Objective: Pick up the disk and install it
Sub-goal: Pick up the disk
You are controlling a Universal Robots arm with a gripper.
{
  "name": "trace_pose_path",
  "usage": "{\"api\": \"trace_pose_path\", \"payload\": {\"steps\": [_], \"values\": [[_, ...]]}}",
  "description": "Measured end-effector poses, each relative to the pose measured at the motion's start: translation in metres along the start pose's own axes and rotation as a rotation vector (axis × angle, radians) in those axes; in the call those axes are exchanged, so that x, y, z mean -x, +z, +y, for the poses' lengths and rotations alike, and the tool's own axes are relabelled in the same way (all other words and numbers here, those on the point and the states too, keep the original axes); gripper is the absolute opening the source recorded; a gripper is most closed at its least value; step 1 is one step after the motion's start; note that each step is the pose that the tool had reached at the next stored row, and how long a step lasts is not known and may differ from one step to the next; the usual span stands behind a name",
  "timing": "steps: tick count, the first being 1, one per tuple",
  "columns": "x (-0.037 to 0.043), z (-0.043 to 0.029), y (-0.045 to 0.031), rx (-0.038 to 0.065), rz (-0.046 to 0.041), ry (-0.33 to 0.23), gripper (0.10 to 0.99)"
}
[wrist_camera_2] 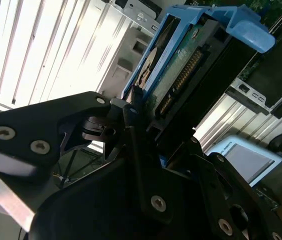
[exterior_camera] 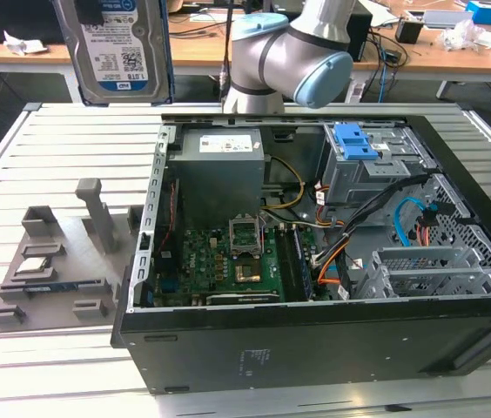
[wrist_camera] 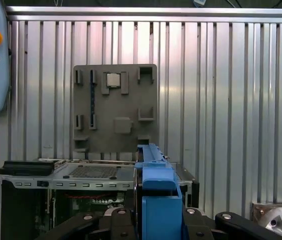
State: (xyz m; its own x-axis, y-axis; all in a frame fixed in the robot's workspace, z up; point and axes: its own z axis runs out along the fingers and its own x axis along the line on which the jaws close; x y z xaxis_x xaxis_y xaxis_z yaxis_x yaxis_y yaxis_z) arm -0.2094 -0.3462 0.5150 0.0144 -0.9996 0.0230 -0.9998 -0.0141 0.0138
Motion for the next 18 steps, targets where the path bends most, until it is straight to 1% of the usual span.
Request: {"api": "trace_pose_path", "payload": {"steps": [1,3,4,5,7,8,9,10,11,18], "values": [[-0.0001,-0.0059,-0.0001,0.000,0.0000,0.000,0.361],[-0.0002,-0.0116,-0.0001,0.000,-0.0001,0.000,0.361],[-0.0003,-0.0202,-0.0002,0.000,-0.0001,0.000,0.361],[-0.0004,-0.0253,-0.0003,0.000,0.0000,0.000,0.361],[-0.0006,-0.0416,-0.0005,0.000,0.0000,0.000,0.361],[-0.0008,-0.0581,-0.0008,0.000,0.0000,0.000,0.361],[-0.0010,-0.0661,-0.0009,0.000,0.0000,0.000,0.361],[-0.0011,-0.0771,-0.0010,0.000,0.0000,0.000,0.361],[-0.0012,-0.0825,-0.0011,0.000,0.0000,0.000,0.361],[-0.0014,-0.0999,-0.0013,0.000,0.0000,0.000,0.361]]}}
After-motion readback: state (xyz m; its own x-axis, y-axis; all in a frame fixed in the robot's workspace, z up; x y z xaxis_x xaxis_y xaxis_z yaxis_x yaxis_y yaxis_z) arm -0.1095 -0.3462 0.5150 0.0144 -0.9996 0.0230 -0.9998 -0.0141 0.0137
